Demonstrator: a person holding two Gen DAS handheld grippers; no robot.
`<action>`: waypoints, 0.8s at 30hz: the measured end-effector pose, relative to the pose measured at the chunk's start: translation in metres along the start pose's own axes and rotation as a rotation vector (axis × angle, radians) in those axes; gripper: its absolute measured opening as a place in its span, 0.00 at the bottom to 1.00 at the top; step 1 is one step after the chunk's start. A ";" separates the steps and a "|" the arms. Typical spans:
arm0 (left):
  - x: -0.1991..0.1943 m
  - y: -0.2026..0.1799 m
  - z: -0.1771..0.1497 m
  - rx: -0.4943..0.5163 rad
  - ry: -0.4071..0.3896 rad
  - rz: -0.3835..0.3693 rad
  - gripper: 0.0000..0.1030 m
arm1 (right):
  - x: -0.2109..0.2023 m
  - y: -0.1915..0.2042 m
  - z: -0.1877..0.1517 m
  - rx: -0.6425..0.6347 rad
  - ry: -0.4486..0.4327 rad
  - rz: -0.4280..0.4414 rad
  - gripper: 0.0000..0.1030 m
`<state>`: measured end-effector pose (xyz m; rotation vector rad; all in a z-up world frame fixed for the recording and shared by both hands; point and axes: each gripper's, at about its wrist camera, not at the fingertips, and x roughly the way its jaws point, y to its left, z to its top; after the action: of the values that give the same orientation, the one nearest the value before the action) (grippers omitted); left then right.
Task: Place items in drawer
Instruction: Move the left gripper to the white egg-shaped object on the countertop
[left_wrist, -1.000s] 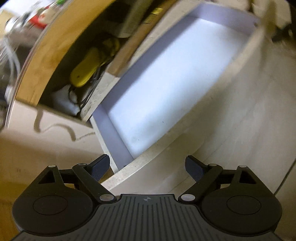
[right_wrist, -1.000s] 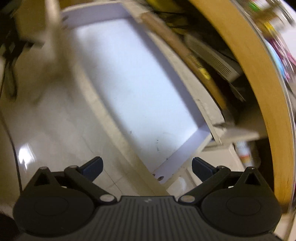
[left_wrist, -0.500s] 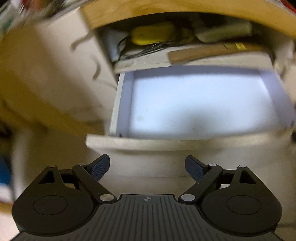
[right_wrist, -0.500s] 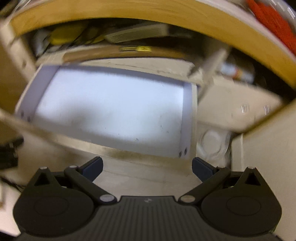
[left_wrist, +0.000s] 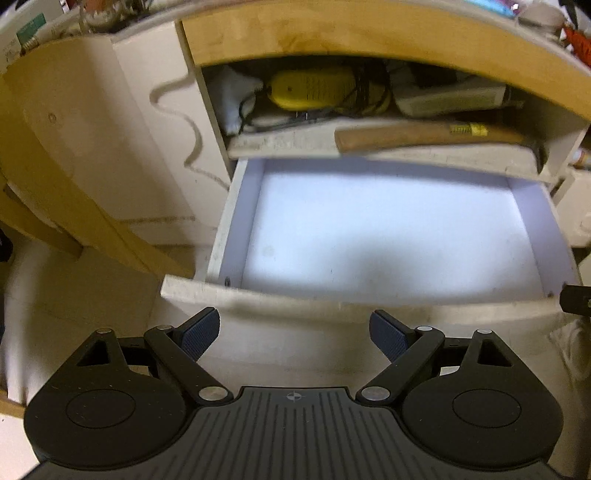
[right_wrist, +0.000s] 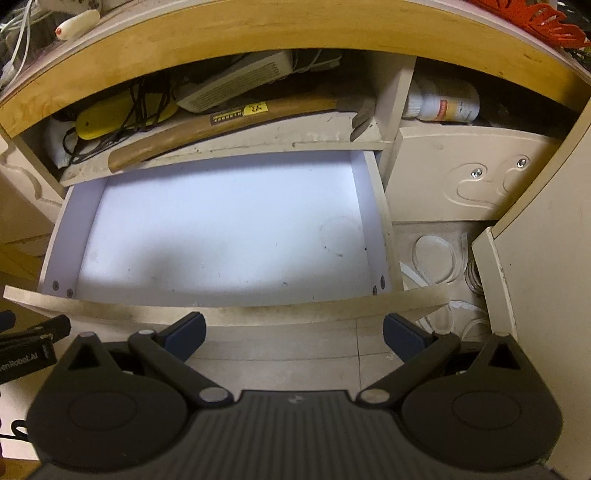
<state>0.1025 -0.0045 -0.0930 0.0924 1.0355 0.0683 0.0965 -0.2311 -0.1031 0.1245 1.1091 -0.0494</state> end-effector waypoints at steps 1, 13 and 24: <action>-0.004 0.000 0.003 -0.006 -0.025 -0.006 0.87 | -0.002 0.000 0.001 0.003 -0.016 -0.006 1.00; -0.082 -0.006 0.049 0.034 -0.444 -0.091 0.87 | -0.074 0.001 0.036 0.046 -0.417 0.056 1.00; -0.121 0.000 0.075 -0.028 -0.664 -0.140 0.87 | -0.148 0.011 0.045 -0.041 -0.813 0.058 1.00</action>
<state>0.1053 -0.0199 0.0487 0.0132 0.3753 -0.0732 0.0720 -0.2290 0.0502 0.0860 0.2946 -0.0215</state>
